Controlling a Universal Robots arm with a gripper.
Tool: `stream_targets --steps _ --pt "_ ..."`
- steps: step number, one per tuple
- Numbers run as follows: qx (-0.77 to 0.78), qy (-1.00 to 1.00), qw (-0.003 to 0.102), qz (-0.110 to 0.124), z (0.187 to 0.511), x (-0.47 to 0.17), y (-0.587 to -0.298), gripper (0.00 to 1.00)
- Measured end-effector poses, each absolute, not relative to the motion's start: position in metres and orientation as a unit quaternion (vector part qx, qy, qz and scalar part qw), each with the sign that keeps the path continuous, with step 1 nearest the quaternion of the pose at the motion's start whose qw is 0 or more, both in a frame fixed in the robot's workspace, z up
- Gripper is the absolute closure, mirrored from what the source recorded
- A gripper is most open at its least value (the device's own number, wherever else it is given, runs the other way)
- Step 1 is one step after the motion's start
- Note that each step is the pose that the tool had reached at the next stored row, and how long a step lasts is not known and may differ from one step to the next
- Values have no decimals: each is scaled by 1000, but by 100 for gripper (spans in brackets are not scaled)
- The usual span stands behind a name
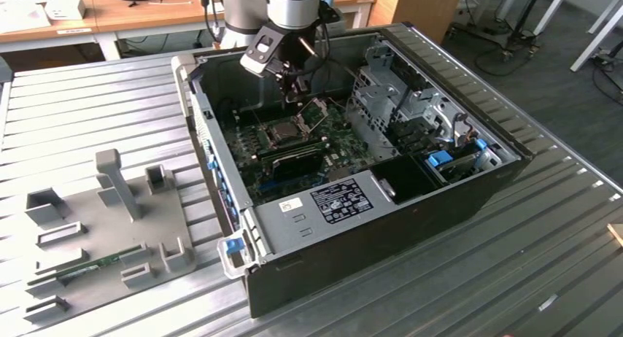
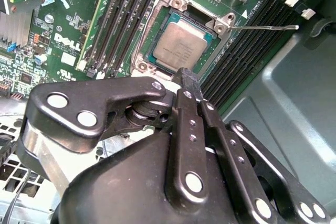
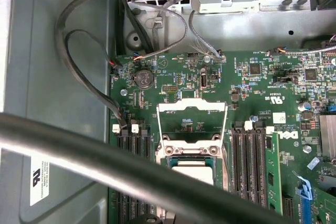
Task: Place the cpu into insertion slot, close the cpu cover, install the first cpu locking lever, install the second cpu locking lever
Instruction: 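Close the cpu cover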
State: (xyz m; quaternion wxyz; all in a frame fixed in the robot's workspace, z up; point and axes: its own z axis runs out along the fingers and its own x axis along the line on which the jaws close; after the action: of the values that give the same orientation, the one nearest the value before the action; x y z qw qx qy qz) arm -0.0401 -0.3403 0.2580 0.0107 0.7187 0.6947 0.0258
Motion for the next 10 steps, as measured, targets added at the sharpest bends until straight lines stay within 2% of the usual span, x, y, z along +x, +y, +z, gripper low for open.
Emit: stream_targets --steps 10 --pt "719 695 11 26 258 -35 -340 90"
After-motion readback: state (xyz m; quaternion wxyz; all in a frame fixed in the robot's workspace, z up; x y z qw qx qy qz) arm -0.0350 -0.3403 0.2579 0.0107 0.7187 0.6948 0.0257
